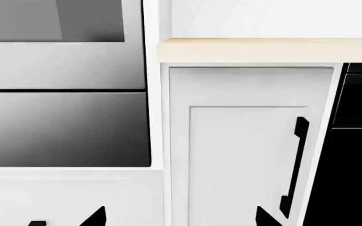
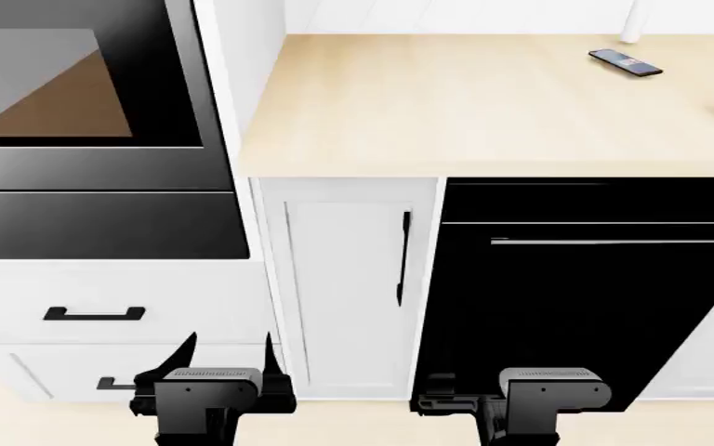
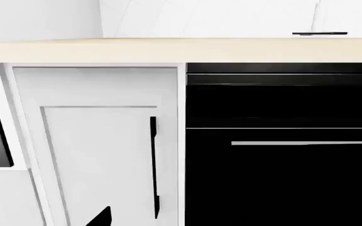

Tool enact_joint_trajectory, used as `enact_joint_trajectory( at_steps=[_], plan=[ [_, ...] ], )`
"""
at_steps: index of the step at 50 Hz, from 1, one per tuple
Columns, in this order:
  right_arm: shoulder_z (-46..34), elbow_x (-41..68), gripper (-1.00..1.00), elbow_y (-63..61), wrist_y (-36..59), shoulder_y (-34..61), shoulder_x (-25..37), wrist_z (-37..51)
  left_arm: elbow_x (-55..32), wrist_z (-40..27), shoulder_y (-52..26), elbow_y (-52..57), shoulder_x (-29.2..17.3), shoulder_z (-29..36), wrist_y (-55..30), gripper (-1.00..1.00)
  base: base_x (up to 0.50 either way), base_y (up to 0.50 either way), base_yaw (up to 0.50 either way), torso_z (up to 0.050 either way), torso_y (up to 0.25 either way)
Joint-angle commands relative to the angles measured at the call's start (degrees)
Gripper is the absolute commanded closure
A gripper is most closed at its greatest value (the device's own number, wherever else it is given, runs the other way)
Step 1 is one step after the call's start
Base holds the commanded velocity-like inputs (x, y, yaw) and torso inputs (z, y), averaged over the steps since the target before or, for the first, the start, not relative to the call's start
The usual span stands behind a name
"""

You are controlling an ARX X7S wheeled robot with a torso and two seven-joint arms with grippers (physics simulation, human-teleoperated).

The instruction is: Open the oven door

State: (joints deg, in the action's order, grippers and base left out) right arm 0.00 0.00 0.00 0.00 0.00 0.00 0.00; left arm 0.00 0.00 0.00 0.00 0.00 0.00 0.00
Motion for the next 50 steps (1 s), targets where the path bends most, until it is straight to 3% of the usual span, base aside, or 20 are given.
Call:
enact_joint_trajectory(
  at_steps=[1,22,50],
  plan=[
    [-1.17,0.44,-1.00,0.14,0.45,0.17,0.87,1.54,-0.86,-1.09,0.03,0.02,-0.91,1.05,0.07,-1.00,0.00,0.00,0.00,0.000,0.000],
    [-4.78,1.02,-1.00,-1.13,1.94,0.14,3.86,7.18,-3.33,-4.36,-0.36,-0.88,-3.73,4.20,0.98,-1.00,0.00,0.00,0.00,0.000,0.000],
    [-8.55,1.02,-1.00,-1.68,2.40,-0.46,6.35,8.53,-5.23,-6.48,-0.10,-0.10,-5.65,6.43,0.85,-1.00,0.00,0.00,0.49,0.000,0.000]
  ],
)
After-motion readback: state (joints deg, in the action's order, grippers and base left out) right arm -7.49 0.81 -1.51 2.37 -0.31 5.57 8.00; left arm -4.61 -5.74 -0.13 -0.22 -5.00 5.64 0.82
